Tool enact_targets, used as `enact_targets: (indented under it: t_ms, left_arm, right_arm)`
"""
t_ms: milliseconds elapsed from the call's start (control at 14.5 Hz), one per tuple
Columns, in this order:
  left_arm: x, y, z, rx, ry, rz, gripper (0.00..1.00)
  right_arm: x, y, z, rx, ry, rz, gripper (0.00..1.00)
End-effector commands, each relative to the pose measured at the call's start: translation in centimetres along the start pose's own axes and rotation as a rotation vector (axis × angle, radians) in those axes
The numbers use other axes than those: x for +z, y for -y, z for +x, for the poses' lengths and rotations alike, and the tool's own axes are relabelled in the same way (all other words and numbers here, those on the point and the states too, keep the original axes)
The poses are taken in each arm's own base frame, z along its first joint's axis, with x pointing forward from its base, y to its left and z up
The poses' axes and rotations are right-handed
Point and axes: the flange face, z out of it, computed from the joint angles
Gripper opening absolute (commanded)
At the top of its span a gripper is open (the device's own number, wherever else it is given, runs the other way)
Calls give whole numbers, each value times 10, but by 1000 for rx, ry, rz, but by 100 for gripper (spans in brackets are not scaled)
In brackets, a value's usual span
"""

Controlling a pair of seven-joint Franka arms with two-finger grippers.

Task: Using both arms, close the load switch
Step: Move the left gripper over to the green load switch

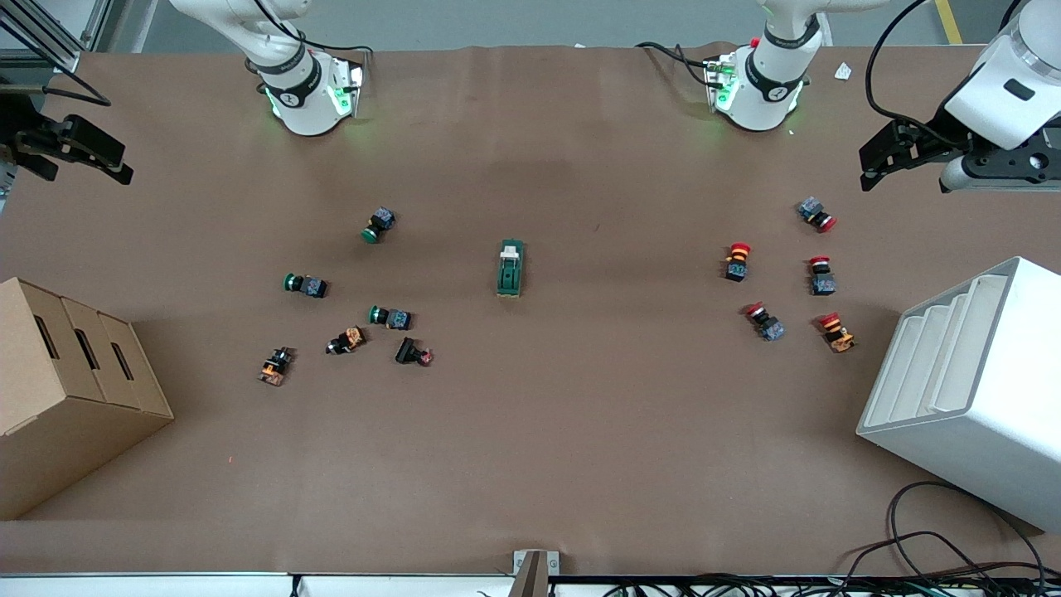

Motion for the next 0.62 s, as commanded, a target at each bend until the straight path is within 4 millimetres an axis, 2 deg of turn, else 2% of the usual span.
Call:
enact_targets:
  t_ms: [0, 207, 276, 415, 553]
  left_arm:
    - [-6, 2, 1, 19, 8, -7, 100]
    - [-3, -8, 3, 27, 10, 3, 100]
    - [3, -19, 7, 35, 18, -2, 100]
    - [6, -54, 5, 86, 9, -3, 100]
    - [22, -107, 6, 123, -8, 2, 100]
  right_arm:
    - [-1, -2, -5, 7, -4, 16, 100]
    - [-1, -2, -5, 4, -4, 16, 100]
    - [-1, -2, -5, 4, -6, 16, 100]
    - [-1, -2, -5, 5, -6, 15, 100]
    - [-1, -3, -5, 0, -6, 15, 100]
